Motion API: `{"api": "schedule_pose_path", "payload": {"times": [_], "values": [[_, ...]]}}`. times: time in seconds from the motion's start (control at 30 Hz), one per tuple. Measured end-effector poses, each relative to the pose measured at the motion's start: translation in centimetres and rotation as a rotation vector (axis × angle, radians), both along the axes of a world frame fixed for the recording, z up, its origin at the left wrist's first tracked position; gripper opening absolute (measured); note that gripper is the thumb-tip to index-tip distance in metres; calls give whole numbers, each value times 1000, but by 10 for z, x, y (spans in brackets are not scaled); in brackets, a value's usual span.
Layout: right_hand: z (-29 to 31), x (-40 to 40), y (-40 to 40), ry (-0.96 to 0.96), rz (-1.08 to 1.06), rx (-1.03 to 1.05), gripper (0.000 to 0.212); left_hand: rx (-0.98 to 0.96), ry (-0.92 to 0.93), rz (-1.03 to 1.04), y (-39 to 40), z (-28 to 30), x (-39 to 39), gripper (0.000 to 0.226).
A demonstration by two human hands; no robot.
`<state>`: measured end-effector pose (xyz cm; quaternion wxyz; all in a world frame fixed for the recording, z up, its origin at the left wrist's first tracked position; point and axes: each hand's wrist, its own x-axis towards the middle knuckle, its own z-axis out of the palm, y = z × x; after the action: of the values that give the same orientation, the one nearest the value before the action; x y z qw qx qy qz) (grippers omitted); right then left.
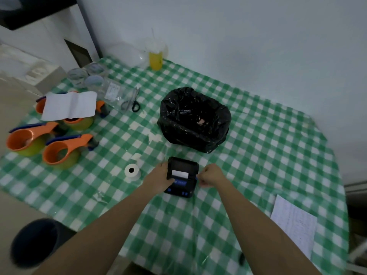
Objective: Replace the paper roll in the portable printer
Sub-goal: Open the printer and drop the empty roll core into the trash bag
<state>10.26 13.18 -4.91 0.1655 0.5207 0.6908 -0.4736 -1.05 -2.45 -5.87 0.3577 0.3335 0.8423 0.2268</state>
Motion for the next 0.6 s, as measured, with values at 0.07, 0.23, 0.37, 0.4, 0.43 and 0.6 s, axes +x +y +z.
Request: {"api": "schedule_pose_path", "payload": {"times": [0.07,0.23,0.37,0.4,0.43,0.6], "values": [[2,-8,-1,-75,54,16,23,48,-50,43,-1,0,1,56],[6,-19,2,-182,57,-28,5,136,-218,198,-5,-6,0,71],[8,-24,1,-211,85,-19,13,136,-237,216,-7,-11,-2,84],[9,-25,1,-213,92,-20,16,132,-219,209,-7,-12,-2,82],[10,-26,1,-215,104,-21,19,130,-207,200,-7,-11,-1,80],[16,-21,-3,-206,323,154,24,147,-189,174,-6,-12,-2,71]]}}
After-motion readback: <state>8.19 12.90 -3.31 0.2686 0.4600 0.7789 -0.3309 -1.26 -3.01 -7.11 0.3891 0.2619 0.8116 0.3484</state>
